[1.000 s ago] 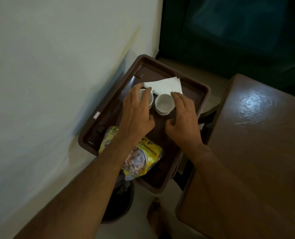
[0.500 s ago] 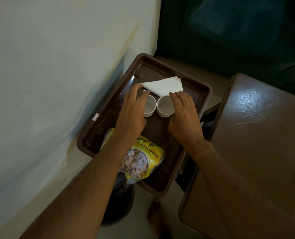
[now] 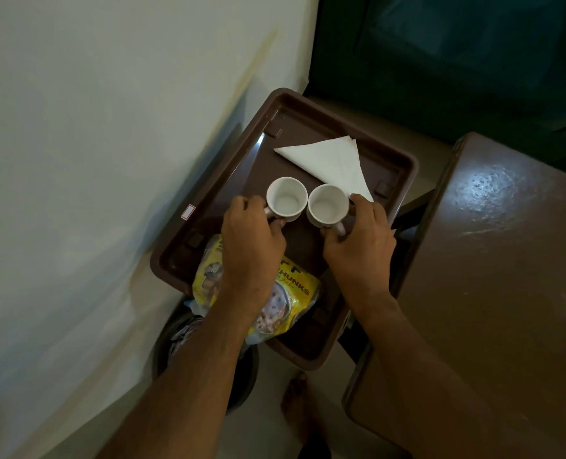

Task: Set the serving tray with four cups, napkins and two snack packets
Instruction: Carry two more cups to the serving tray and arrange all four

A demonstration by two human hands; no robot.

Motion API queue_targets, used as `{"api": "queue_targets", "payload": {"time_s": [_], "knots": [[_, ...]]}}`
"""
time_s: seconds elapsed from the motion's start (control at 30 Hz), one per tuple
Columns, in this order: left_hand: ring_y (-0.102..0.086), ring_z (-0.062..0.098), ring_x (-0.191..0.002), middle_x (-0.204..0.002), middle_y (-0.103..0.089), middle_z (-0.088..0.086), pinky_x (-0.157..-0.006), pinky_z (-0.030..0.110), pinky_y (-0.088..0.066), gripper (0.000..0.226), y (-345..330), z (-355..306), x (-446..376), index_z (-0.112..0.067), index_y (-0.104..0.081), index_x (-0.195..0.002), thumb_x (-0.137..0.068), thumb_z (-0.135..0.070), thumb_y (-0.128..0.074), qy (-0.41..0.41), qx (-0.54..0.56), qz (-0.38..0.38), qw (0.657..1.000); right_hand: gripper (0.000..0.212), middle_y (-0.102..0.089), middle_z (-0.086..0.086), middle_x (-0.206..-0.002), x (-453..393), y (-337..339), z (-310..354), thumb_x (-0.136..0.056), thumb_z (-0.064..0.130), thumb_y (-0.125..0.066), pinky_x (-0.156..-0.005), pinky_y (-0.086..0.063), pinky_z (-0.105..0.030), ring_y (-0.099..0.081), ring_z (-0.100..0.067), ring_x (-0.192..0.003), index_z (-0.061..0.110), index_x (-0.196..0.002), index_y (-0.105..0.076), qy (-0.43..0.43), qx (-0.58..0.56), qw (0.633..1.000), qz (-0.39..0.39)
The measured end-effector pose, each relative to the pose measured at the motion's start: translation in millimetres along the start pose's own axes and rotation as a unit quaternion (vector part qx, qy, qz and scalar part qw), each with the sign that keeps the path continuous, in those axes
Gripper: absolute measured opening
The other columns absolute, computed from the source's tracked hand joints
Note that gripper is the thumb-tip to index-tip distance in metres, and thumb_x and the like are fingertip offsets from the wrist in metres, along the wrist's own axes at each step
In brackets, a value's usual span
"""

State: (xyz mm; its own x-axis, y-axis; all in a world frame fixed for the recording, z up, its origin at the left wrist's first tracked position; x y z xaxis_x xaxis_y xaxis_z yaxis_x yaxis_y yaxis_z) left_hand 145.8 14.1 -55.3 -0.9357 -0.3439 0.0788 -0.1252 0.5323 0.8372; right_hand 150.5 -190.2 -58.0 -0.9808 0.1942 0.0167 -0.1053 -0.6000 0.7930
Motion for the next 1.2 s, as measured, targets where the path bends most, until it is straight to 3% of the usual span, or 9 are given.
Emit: {"api": "queue_targets", "payload": {"time_s": [0.1,0.17,0.27,0.4,0.53,0.63,0.9,1.03,1.2], "knots": [[-0.063,0.017,-0.079,-0.095,-0.070,0.007,-0.057,0.018,-0.035,0.017,-1,3,4,-0.007,-0.073,-0.095,-0.094,-0.023,-0.074,0.037,0.007,0.000,0.999,0.045,-0.066,-0.005,-0.122,6,-1,-7,-0.080,0.018,-0.084,-0.093,-0.058,-0.045,-0.069,-0.023,-0.105,0.013,-0.120,-0.064,-0.044,-0.043,0.998,-0.003],[-0.066,0.019,-0.071,-0.083,-0.071,0.006,-0.052,0.020,-0.035,0.019,-4,3,8,-0.007,-0.074,-0.087,-0.094,-0.024,-0.074,0.055,0.022,0.010,0.998,0.035,-0.071,-0.002,-0.107,8,1,-14,-0.079,0.022,-0.086,-0.086,-0.059,-0.048,-0.071,-0.020,-0.095,0.014,-0.109,-0.068,-0.078,-0.061,0.995,-0.008],[-0.062,0.014,-0.057,-0.067,-0.068,0.003,-0.049,0.020,-0.032,0.023,-8,4,12,-0.008,-0.074,-0.076,-0.093,-0.023,-0.075,0.078,0.051,0.021,0.995,0.022,-0.073,0.002,-0.085,11,5,-18,-0.080,0.028,-0.086,-0.077,-0.061,-0.045,-0.071,-0.015,-0.078,0.014,-0.091,-0.073,-0.098,-0.071,0.992,-0.023],[-0.062,0.012,-0.055,-0.062,-0.069,0.002,-0.048,0.022,-0.039,0.023,-9,6,12,-0.007,-0.076,-0.076,-0.094,-0.022,-0.075,0.081,0.072,0.023,0.994,0.016,-0.073,0.003,-0.069,10,4,-14,-0.085,0.027,-0.082,-0.068,-0.061,-0.030,-0.068,-0.010,-0.065,0.014,-0.076,-0.077,-0.090,-0.066,0.994,-0.015],[-0.071,0.019,-0.062,-0.068,-0.073,0.005,-0.061,0.040,-0.061,0.021,-12,8,11,-0.006,-0.078,-0.082,-0.096,-0.021,-0.073,0.077,0.086,0.030,0.993,0.018,-0.073,0.000,-0.068,7,-3,-15,-0.088,0.023,-0.078,-0.068,-0.061,-0.032,-0.069,-0.015,-0.065,0.010,-0.075,-0.078,-0.105,-0.073,0.992,0.006],[-0.076,0.020,-0.069,-0.073,-0.076,0.007,-0.069,0.046,-0.064,0.018,-14,9,12,-0.005,-0.080,-0.088,-0.096,-0.020,-0.074,0.076,0.112,0.026,0.990,0.019,-0.072,0.000,-0.065,7,-2,-14,-0.088,0.022,-0.078,-0.067,-0.060,-0.032,-0.068,-0.015,-0.063,0.011,-0.073,-0.078,-0.105,-0.073,0.992,0.003],[-0.076,0.020,-0.070,-0.075,-0.078,0.009,-0.072,0.045,-0.063,0.021,-9,2,20,-0.005,-0.082,-0.093,-0.099,-0.022,-0.071,0.058,0.120,-0.006,0.991,0.019,-0.071,0.001,-0.062,12,3,-13,-0.088,0.021,-0.077,-0.064,-0.049,-0.019,-0.066,-0.013,-0.059,0.012,-0.070,-0.079,-0.101,-0.095,0.990,-0.027],[-0.076,0.021,-0.071,-0.076,-0.079,0.009,-0.072,0.047,-0.062,0.022,-2,-7,27,-0.005,-0.082,-0.094,-0.100,-0.023,-0.071,0.053,0.128,-0.025,0.990,0.019,-0.071,0.000,-0.061,15,15,-13,-0.087,0.020,-0.078,-0.070,-0.050,-0.020,-0.065,-0.013,-0.058,0.011,-0.070,-0.079,-0.086,-0.108,0.989,-0.044],[-0.076,0.018,-0.072,-0.078,-0.080,0.008,-0.072,0.045,-0.063,0.019,8,-22,39,-0.006,-0.082,-0.101,-0.099,-0.022,-0.071,0.042,0.139,-0.049,0.988,0.015,-0.074,0.000,-0.067,17,35,-12,-0.088,0.020,-0.078,-0.063,-0.051,-0.016,-0.068,-0.013,-0.062,0.012,-0.076,-0.081,-0.072,-0.117,0.989,-0.060]]}}
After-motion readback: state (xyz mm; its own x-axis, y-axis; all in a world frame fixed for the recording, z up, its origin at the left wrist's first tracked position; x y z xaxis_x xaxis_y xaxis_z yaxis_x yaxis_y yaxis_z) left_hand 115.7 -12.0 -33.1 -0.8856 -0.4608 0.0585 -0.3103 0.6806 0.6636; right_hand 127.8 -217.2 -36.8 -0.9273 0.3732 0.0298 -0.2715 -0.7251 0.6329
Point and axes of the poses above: each hand's wrist, its own x-axis away from the middle knuckle, its own y-axis out of the back of the hand, z = x × y, the point moved 10 cm from there along -x, towards the middle knuckle
